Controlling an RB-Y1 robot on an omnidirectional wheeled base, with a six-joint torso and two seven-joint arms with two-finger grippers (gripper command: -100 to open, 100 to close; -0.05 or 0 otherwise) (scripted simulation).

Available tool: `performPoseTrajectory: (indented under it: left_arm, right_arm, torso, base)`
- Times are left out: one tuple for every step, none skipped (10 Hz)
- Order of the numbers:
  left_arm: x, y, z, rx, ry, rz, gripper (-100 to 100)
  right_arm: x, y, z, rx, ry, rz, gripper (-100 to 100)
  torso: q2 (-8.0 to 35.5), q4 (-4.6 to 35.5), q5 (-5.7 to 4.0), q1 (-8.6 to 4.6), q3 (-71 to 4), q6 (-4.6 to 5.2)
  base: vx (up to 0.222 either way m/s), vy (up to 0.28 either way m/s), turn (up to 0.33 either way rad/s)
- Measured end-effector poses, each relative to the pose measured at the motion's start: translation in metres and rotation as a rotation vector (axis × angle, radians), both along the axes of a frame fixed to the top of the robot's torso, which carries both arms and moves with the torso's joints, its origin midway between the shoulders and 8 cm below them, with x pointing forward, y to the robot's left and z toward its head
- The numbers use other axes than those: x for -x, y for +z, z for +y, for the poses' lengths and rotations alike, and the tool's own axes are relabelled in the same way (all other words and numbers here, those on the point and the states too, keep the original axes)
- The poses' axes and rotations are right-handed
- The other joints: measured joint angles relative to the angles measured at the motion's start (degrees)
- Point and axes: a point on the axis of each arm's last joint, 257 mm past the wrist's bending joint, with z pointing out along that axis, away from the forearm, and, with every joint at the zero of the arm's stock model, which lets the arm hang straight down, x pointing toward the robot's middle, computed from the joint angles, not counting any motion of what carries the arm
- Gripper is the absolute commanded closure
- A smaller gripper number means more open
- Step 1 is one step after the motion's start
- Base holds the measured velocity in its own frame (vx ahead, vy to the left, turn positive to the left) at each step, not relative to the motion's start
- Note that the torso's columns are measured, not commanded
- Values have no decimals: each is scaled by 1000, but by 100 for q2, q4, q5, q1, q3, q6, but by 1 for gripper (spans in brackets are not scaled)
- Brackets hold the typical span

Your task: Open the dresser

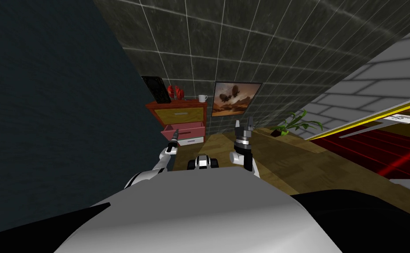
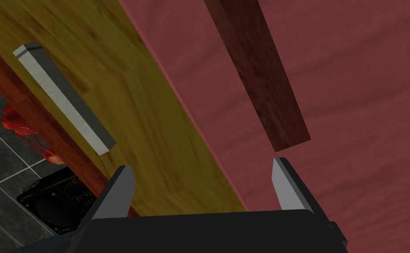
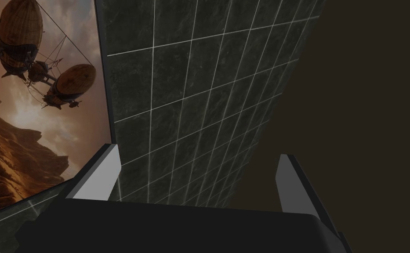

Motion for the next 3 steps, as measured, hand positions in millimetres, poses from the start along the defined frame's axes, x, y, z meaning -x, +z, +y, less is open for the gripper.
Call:
performPoseTrajectory:
  left_arm:
    - [0,0,0,0,0,0,0]
    - [0,0,0,0,0,0,0]
    - [0,0,0,0,0,0,0]
  right_arm:
    - [0,0,0,0,0,0,0]
    - [0,0,0,0,0,0,0]
    - [0,0,0,0,0,0,0]
  torso:
    - [3,1,-1,-2,2,0]
    - [5,2,-1,-4,3,0]
    - [6,2,-1,-4,4,0]
  base:
    - [0,0,0]
    - [0,0,0]
    - [0,0,0]
